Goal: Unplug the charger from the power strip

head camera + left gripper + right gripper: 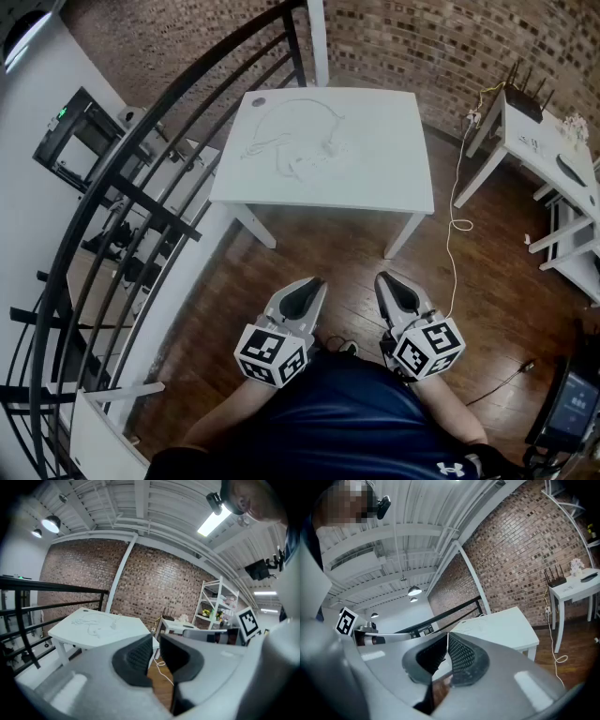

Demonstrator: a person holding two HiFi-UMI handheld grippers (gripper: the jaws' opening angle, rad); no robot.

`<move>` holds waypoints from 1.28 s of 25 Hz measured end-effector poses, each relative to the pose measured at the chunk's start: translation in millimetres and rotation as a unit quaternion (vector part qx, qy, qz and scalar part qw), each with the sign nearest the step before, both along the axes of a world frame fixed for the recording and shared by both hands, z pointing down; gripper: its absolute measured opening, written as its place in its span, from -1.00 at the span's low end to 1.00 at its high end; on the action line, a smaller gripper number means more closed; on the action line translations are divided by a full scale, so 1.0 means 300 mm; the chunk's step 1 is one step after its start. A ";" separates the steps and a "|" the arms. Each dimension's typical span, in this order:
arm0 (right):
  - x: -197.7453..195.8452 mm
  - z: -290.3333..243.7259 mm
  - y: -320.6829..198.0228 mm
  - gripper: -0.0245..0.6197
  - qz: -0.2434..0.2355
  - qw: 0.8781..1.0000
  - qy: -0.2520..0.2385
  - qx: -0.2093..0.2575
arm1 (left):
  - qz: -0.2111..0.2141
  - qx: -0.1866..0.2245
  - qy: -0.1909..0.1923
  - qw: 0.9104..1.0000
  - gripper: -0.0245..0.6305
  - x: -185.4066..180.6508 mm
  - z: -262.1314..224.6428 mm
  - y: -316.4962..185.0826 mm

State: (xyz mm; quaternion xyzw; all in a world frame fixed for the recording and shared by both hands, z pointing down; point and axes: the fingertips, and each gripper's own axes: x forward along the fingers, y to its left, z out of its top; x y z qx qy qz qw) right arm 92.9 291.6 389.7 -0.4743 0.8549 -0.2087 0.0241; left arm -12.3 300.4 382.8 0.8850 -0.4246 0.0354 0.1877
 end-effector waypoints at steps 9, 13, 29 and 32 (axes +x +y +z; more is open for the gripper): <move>0.087 0.026 -0.115 -0.87 0.049 0.999 0.006 -0.013 | 0.036 -0.007 0.002 0.999 -0.79 0.064 0.021 -0.143; 0.110 0.049 -0.229 -0.88 0.079 0.996 0.013 -0.024 | 0.066 -0.012 0.009 0.998 -0.80 0.089 0.046 -0.283; -0.071 0.063 -0.890 -0.88 0.140 0.987 0.042 -0.068 | 0.161 0.007 0.060 0.985 -0.80 -0.054 0.003 -1.002; -0.124 0.074 -0.988 -0.87 0.132 0.987 0.048 -0.072 | 0.163 0.026 0.048 0.985 -0.79 -0.108 0.017 -1.086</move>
